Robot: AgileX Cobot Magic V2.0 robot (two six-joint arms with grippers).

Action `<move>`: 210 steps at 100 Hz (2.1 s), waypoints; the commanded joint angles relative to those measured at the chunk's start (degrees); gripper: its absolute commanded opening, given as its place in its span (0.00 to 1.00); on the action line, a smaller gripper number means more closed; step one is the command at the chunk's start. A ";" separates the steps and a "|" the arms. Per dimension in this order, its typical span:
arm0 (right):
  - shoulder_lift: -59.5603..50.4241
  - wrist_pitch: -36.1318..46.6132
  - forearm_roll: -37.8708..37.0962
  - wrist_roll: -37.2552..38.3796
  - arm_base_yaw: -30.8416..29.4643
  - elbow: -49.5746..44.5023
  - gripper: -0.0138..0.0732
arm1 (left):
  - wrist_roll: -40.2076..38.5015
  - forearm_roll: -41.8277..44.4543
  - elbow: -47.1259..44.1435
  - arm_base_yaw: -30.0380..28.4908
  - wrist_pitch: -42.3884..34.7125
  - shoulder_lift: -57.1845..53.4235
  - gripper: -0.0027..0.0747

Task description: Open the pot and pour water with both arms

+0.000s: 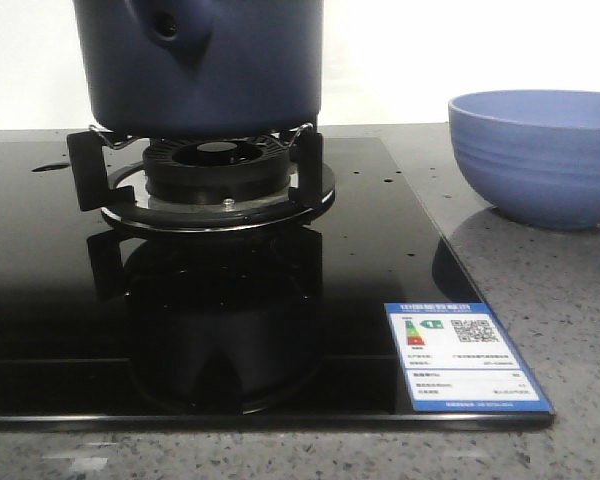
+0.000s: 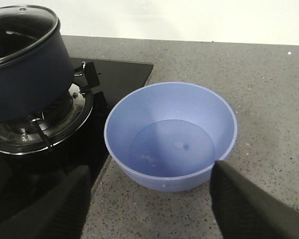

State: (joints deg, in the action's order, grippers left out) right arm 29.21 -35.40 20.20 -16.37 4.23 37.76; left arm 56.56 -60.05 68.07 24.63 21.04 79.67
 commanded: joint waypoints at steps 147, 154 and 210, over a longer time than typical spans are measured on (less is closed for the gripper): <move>0.66 3.06 0.67 -0.59 0.16 2.04 0.69 | 12.95 -9.16 1.71 0.41 -3.80 0.42 0.75; 0.66 3.06 0.67 -0.59 0.16 2.04 0.69 | 12.95 -9.16 1.71 0.41 -3.06 0.80 0.75; 0.66 2.93 0.67 -0.59 0.16 2.04 0.69 | 12.95 -8.96 1.71 0.41 -0.74 1.65 0.69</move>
State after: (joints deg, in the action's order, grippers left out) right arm 29.21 -36.08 20.20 -16.50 4.23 37.76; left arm 69.59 -67.70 68.07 24.63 20.81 83.11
